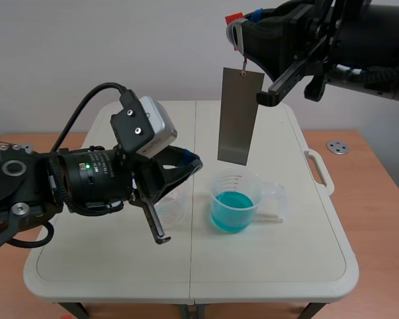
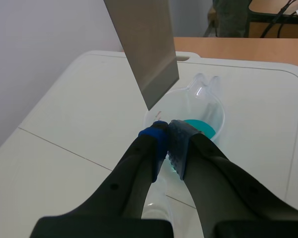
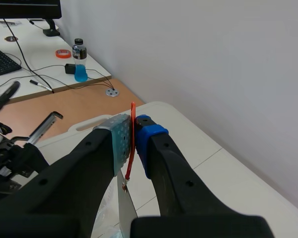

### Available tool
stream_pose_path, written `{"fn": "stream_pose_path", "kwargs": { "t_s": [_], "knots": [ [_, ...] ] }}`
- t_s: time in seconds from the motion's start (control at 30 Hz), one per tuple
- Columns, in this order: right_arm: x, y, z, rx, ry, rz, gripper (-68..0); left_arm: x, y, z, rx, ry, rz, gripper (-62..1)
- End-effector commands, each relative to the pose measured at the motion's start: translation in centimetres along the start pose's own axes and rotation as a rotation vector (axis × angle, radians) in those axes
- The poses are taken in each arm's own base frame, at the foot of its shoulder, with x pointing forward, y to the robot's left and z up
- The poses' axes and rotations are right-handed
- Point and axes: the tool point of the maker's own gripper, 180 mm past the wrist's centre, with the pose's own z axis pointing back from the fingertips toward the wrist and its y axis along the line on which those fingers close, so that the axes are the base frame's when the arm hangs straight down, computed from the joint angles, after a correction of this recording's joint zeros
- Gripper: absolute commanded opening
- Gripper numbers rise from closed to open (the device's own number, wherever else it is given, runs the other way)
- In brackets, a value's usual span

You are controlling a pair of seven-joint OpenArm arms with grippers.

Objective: Hold the metal plate by the orange handle, dip it into the blue solution, take it out and point at it, then put the plate back in the beaker on the left.
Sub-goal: 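Raise the plate and point at it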

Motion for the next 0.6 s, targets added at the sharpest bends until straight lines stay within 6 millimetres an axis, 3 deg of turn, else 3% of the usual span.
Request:
{"fn": "stream_pose_path", "kwargs": {
  "t_s": [0.0,0.23,0.57],
  "knots": [
    [1.6,-0.5,0.1,-0.009,-0.046,0.019,-66.2,0.3,0.4,-0.5,0.006,-0.015,0.011,-57.9],
    [1.6,-0.5,0.1,-0.009,-0.046,0.019,-66.2,-0.2,2.2,-2.0,0.065,-0.011,0.030,-57.9],
    [1.6,-0.5,0.1,-0.009,-0.046,0.019,-66.2,-1.1,3.2,-2.5,0.079,0.011,0.035,-57.9]
  ]
}}
